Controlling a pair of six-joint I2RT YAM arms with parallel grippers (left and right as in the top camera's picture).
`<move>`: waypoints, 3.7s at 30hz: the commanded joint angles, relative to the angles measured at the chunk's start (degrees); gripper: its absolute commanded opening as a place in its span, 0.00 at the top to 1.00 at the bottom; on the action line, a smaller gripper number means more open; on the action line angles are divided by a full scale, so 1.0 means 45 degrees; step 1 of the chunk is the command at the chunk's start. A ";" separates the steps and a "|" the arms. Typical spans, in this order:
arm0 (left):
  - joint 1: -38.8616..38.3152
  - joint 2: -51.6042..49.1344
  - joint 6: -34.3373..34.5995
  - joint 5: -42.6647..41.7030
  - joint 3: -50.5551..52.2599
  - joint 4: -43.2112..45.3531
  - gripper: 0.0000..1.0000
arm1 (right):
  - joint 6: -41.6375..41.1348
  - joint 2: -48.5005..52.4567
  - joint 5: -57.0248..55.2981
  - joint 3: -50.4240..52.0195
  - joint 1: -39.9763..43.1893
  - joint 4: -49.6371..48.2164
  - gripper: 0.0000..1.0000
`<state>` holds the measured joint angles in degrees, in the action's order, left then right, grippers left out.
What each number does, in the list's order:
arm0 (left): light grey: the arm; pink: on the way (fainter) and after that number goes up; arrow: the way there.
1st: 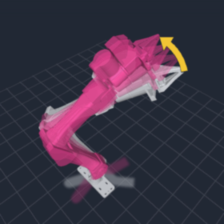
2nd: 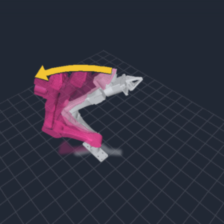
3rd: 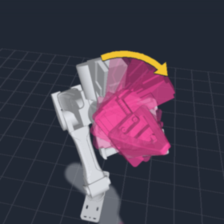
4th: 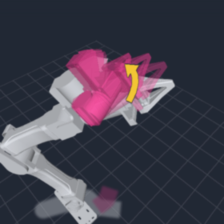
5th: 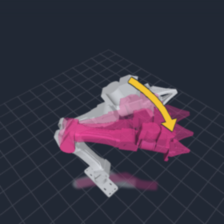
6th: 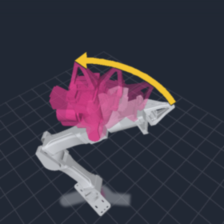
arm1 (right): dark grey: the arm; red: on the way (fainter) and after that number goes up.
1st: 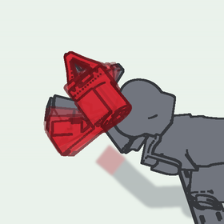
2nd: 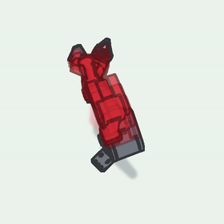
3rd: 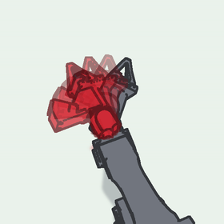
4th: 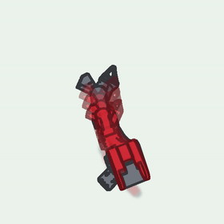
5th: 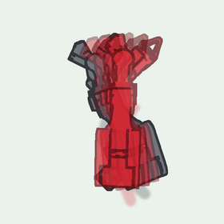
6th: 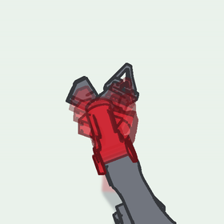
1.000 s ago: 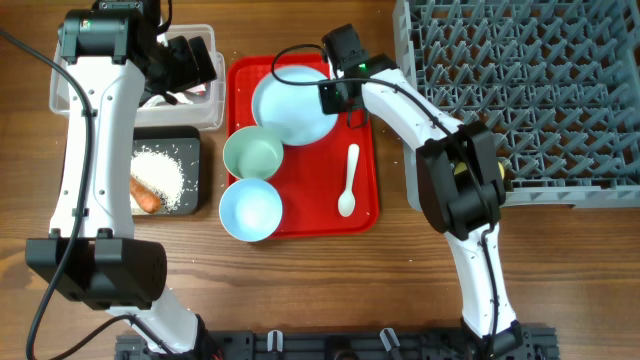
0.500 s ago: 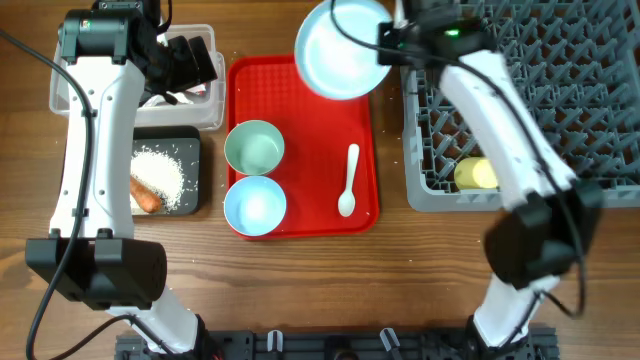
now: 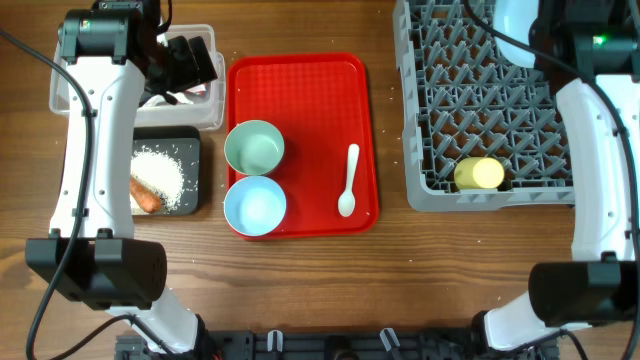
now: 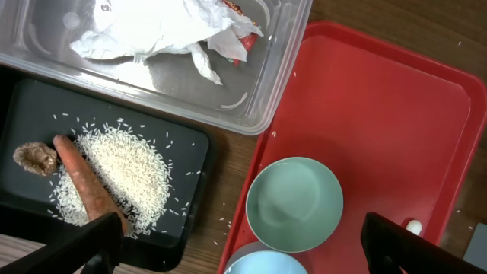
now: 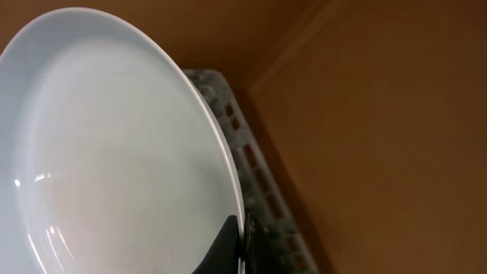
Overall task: Sort waste into correct bins and load items into the dishwasher rack
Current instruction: 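Lift the white plate and carry it over the grey rack, then lower the white plate upright into the rack slots and release, then reach the right gripper back to the green bowl on the red tray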
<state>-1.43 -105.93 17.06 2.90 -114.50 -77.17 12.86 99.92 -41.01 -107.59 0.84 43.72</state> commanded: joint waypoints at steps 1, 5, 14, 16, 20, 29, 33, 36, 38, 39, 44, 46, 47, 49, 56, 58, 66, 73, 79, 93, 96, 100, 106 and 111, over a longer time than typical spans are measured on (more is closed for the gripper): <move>0.0000 0.0029 -0.0063 -0.0160 -0.0126 -0.0010 0.00 | 0.2501 0.0733 -0.0476 0.0102 0.0374 -0.0243 0.96; 0.0000 0.0029 -0.0063 -0.0160 -0.0131 -0.0010 0.00 | 0.4153 0.1525 -0.1015 0.0102 0.0627 -0.1122 0.96; 0.0000 0.0029 -0.0063 -0.0160 -0.0131 -0.0010 0.00 | 0.4138 0.3162 -0.0408 0.0107 0.0685 -0.1399 0.96; 0.0000 0.0029 -0.0063 -0.0160 -0.0131 -0.0010 0.00 | 0.4129 0.3371 -0.0199 0.0117 0.0636 -0.1345 0.96; 0.0000 0.0029 -0.0063 -0.0160 -0.0131 -0.0010 0.00 | 0.4080 0.3424 0.1253 0.0296 0.0525 -0.0991 0.80; 0.0000 0.0029 -0.0063 -0.0160 -0.0126 -0.0010 0.00 | 0.1681 0.3415 0.2239 0.0296 0.0520 0.0287 0.28; 0.0000 0.0029 -0.0063 -0.0160 -0.0131 -0.0010 0.00 | 0.0311 0.3390 0.3463 0.0291 0.0520 0.1336 0.12; 0.0000 0.0029 -0.0063 -0.0160 -0.0131 -0.0010 0.00 | -0.0452 0.3089 0.3463 0.0223 0.0520 0.1447 0.06; 0.0000 0.0029 -0.0063 -0.0160 -0.0131 -0.0010 0.00 | -0.1078 0.2569 0.3827 0.0015 0.0520 0.1506 0.00; 0.0000 0.0029 -0.0063 -0.0160 -0.0126 -0.0010 0.00 | -0.1297 0.2181 0.4692 -0.0097 0.0520 0.1651 0.00; 0.0000 0.0029 -0.0063 -0.0160 -0.0131 -0.0015 0.00 | -0.1277 0.0675 1.0715 -0.0107 0.0520 0.2147 0.08; 0.0000 0.0029 -0.0063 -0.0160 -0.0131 -0.0010 0.00 | -0.1297 0.0656 1.1448 -0.0087 0.0520 0.2273 0.20; 0.0000 0.0029 -0.0063 -0.0160 -0.0131 -0.0010 0.00 | -0.1292 0.0695 1.1443 0.0063 0.0520 0.2424 0.25; 0.0000 0.0029 -0.0063 -0.0160 -0.0126 -0.0010 0.00 | -0.1277 0.0753 1.1069 0.0398 0.0520 0.2754 0.28; 0.0000 0.0029 -0.0063 -0.0160 -0.0131 -0.0010 0.00 | -0.1520 0.1496 0.8247 0.0495 0.0520 0.4235 0.27; 0.0000 0.0029 -0.0063 -0.0160 -0.0131 -0.0010 0.00 | -0.1632 0.1656 0.7431 0.0495 0.0520 0.4507 0.25; 0.0000 0.0029 -0.0063 -0.0160 -0.0131 -0.0010 0.00 | -0.1889 0.1690 0.6533 0.0495 0.0520 0.4770 0.21; 0.0000 0.0029 -0.0063 -0.0160 -0.0131 -0.0010 0.00 | -0.1530 0.1710 0.8893 0.0495 0.0481 0.4269 0.14; 0.0000 0.0029 -0.0063 -0.0160 -0.0131 -0.0010 0.00 | -0.1569 0.2909 0.7975 0.0500 0.0471 0.4779 0.12; 0.0000 0.0029 -0.0063 -0.0160 -0.0131 -0.0010 0.00 | -0.3915 0.1865 0.5901 0.0379 0.2909 0.4619 0.06; 0.0000 0.0029 -0.0063 -0.0160 -0.0131 -0.0010 0.00 | -0.3905 0.1860 0.7305 0.0374 0.3497 0.4143 0.00; 0.0000 0.0029 -0.0063 -0.0160 -0.0131 -0.0010 0.00 | -0.3886 0.1583 0.9156 -0.0311 0.3638 0.4017 0.00; 0.0000 0.0029 -0.0063 -0.0160 -0.0131 -0.0010 0.00 | -0.3910 -0.0321 1.1468 -0.1700 0.3361 0.4075 0.00; 0.0000 0.0029 -0.0063 -0.0160 -0.0131 -0.0010 0.00 | -0.3895 -0.0593 1.6888 -0.1549 0.2254 0.3687 0.00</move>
<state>-1.43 -105.93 17.06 2.90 -114.50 -77.19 -3.95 95.88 16.56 -114.74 13.54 61.87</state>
